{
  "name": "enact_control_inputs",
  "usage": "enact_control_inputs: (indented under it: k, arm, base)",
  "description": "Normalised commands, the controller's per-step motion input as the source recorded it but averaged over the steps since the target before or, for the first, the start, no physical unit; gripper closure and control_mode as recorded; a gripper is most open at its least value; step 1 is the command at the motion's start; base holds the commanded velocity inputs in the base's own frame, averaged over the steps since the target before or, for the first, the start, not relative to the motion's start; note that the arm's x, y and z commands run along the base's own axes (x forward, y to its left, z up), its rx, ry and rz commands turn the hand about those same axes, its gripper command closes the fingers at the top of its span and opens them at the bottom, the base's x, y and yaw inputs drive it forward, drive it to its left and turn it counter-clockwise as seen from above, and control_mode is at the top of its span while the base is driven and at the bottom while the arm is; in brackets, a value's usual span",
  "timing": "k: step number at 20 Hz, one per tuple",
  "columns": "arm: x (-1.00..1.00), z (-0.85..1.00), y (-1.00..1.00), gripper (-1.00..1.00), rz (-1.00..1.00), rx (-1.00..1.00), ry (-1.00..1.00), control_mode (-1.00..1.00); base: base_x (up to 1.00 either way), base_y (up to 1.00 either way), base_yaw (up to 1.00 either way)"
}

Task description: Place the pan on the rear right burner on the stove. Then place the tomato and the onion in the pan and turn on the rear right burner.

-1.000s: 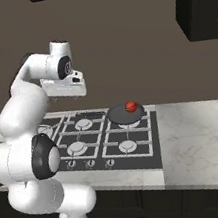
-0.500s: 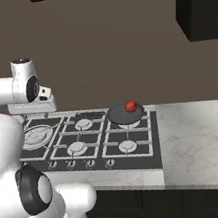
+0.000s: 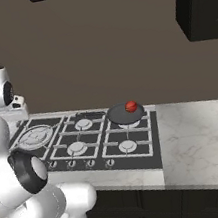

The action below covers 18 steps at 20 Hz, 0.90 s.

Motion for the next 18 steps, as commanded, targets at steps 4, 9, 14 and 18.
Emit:
enact_control_inputs:
  k: [4, 9, 14, 18]
  arm:
    - [-0.42, -0.06, 1.00, -1.00, 0.16, -0.01, 0.07, -1.00]
    - [-0.48, -0.24, 0.94, -1.00, 0.16, -0.03, 0.01, -1.00]
    - [-0.25, -0.32, 0.73, -1.00, 0.17, -0.04, 0.00, -1.00]
    - [0.00, -0.31, 0.59, -1.00, 0.19, -0.01, 0.00, -1.00]
  base:
    - [0.00, 0.00, 0.00]
    - [0.00, 0.00, 0.00]
    - [0.00, 0.00, 0.00]
    - [0.00, 0.00, 0.00]
